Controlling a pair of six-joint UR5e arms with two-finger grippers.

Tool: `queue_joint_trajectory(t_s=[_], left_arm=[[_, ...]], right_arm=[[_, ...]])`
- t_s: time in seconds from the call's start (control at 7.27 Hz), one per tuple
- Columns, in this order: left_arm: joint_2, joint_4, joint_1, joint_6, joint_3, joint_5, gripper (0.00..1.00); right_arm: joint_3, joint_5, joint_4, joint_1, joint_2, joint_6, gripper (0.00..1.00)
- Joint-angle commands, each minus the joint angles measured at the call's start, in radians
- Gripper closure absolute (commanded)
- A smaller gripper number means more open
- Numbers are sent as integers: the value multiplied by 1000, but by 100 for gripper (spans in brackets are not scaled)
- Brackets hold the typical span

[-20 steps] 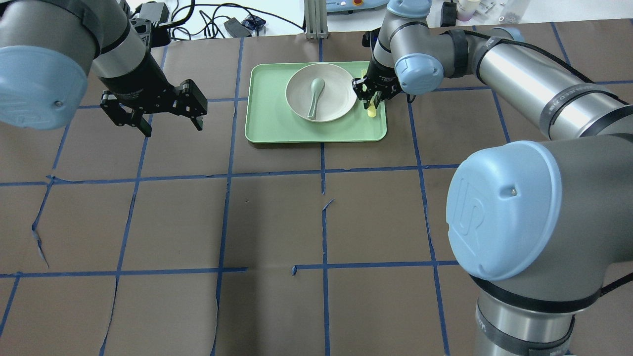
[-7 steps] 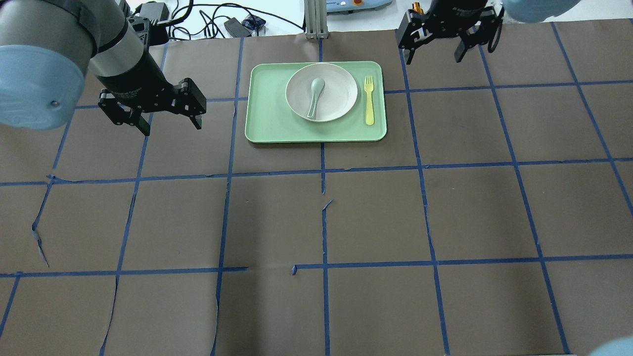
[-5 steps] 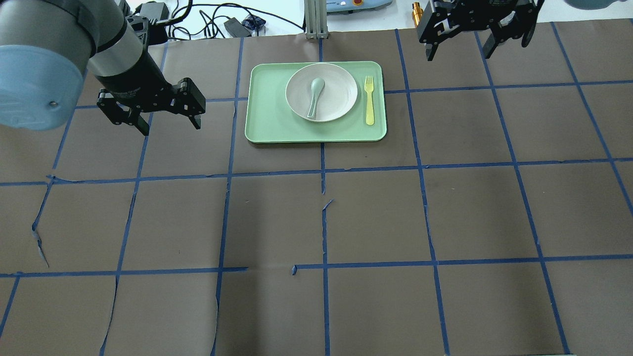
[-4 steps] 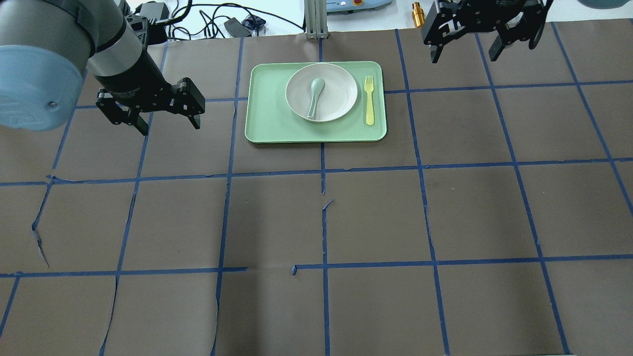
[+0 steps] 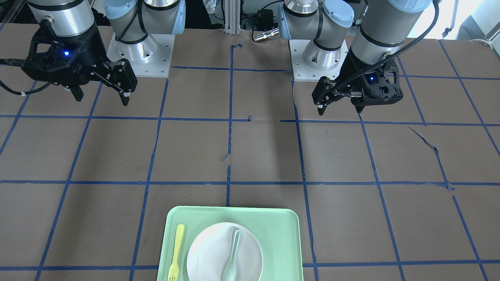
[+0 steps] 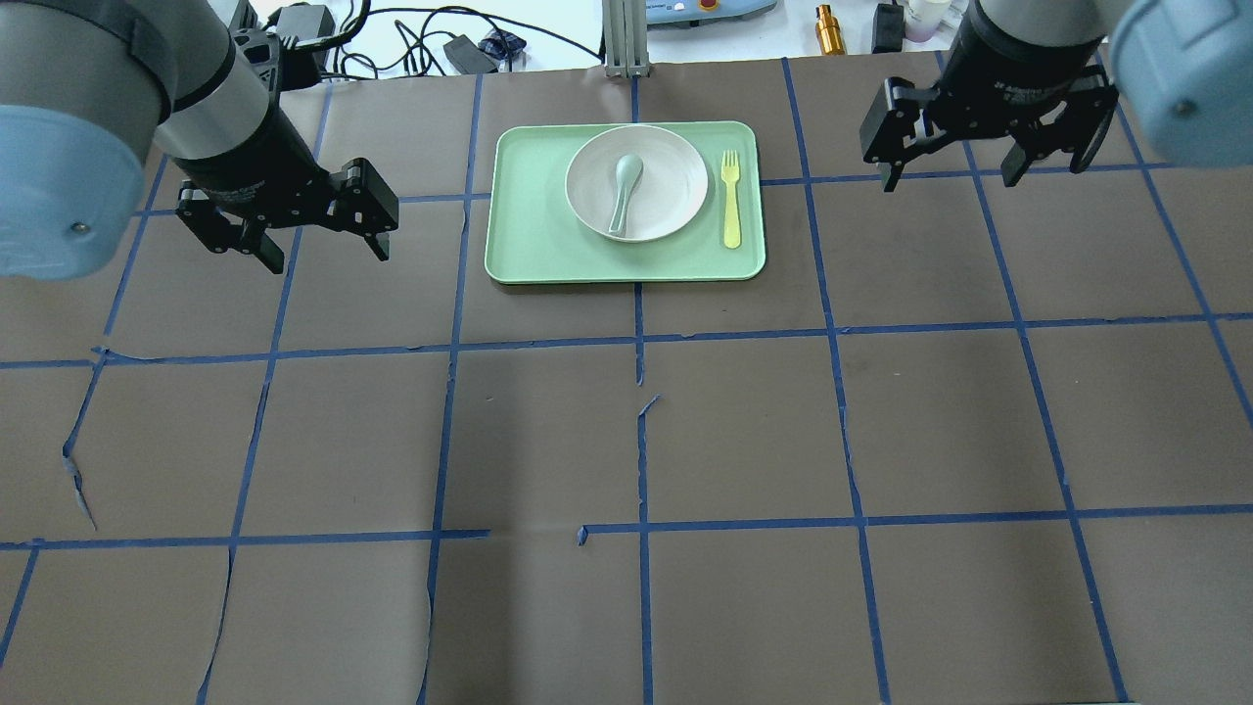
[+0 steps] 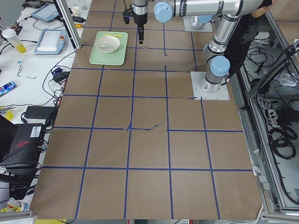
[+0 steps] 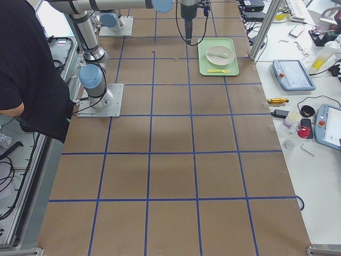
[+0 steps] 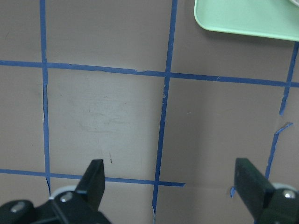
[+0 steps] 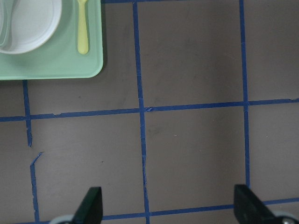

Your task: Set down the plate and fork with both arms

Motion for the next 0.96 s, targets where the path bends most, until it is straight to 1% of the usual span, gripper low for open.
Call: queue_joint_trajectory(t_s=[0.0,0.14,0.28,0.41,0.55,0.69,0.83], left_arm=[[0,-2,0,-2,14,-5,0],[-5,-58,-2,-5,40,-7,0],[-17,-107,-20,-7,72,-19,0],[-23,-106,-37,-23,76,-19,0],[-25,-108,-41,-16,71,-7,0],[-26,-102,-47,-7,63,-2,0],[-28,-67,-58,-5,60,1,0]], right_arm=[[36,-3,-11,8,-19,0,0],[27,-1,-5,20,-14,0,0],[-12,-1,56,52,1,8,0],[-78,5,160,92,36,18,0],[-127,37,176,107,68,18,0],[-126,42,177,109,70,20,0],[-123,42,177,109,70,20,0]])
